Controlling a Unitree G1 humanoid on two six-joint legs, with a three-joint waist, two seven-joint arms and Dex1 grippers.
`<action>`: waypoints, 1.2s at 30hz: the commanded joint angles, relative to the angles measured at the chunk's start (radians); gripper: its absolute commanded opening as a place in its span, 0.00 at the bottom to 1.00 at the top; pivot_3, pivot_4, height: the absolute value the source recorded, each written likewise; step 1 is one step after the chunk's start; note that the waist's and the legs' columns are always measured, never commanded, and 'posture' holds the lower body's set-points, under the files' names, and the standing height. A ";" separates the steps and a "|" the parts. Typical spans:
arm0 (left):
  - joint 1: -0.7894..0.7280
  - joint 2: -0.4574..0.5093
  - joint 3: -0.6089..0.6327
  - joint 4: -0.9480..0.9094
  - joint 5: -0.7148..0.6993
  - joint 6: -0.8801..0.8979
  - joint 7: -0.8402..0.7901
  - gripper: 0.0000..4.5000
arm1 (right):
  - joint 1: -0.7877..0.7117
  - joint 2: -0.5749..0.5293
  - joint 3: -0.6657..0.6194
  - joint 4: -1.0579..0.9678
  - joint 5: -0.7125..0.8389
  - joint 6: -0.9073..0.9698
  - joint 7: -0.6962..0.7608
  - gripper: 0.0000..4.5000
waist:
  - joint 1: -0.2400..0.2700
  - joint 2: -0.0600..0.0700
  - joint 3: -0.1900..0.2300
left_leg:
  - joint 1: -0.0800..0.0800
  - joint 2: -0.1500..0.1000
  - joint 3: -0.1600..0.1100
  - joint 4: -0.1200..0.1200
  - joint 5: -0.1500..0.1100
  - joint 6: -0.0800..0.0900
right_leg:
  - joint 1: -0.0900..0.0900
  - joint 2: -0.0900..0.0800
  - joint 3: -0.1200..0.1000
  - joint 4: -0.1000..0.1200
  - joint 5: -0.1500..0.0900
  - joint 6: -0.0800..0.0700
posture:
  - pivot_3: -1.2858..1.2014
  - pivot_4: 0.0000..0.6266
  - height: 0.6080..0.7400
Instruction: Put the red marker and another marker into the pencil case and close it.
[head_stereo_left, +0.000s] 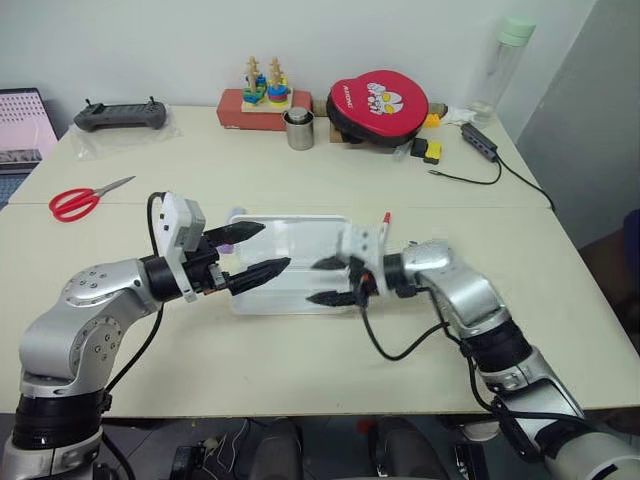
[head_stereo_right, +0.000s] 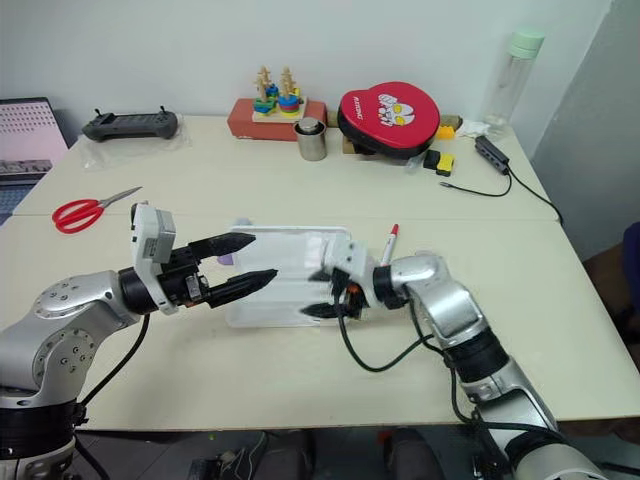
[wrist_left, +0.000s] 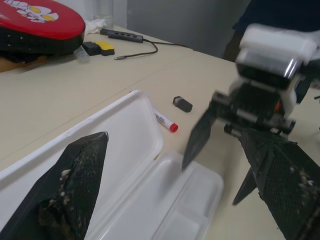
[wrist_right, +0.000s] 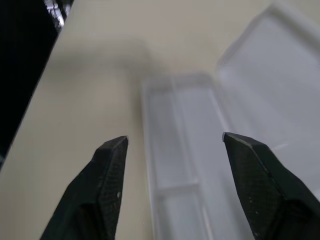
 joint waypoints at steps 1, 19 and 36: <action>-0.042 -0.018 -0.028 -0.050 -0.014 -0.012 0.009 1.00 | 0.040 -0.033 -0.131 -0.109 0.020 0.122 -0.157 0.95 | 0.001 0.000 0.000 | 0.000 0.000 0.000 0.000 0.000 0.000 | 0.000 0.000 0.000 0.000 0.000 0.000 | 0.52 0.24 1.00; -0.253 -0.121 -0.129 0.115 0.077 -0.085 0.036 1.00 | -0.044 0.239 -0.283 0.191 -0.129 0.145 -0.876 0.99 | -0.010 0.000 0.000 | -0.001 0.000 0.002 -0.002 0.000 0.000 | -0.002 0.000 0.002 -0.001 0.002 -0.003 | 0.52 0.24 1.00; -0.241 -0.143 -0.108 0.124 0.082 -0.126 0.045 1.00 | -0.042 0.264 -0.198 0.478 -0.165 0.039 -0.926 0.79 | -0.017 0.000 0.000 | 0.000 0.000 0.001 -0.002 0.000 0.000 | -0.001 0.000 0.002 0.000 0.001 -0.002 | 0.52 0.24 1.00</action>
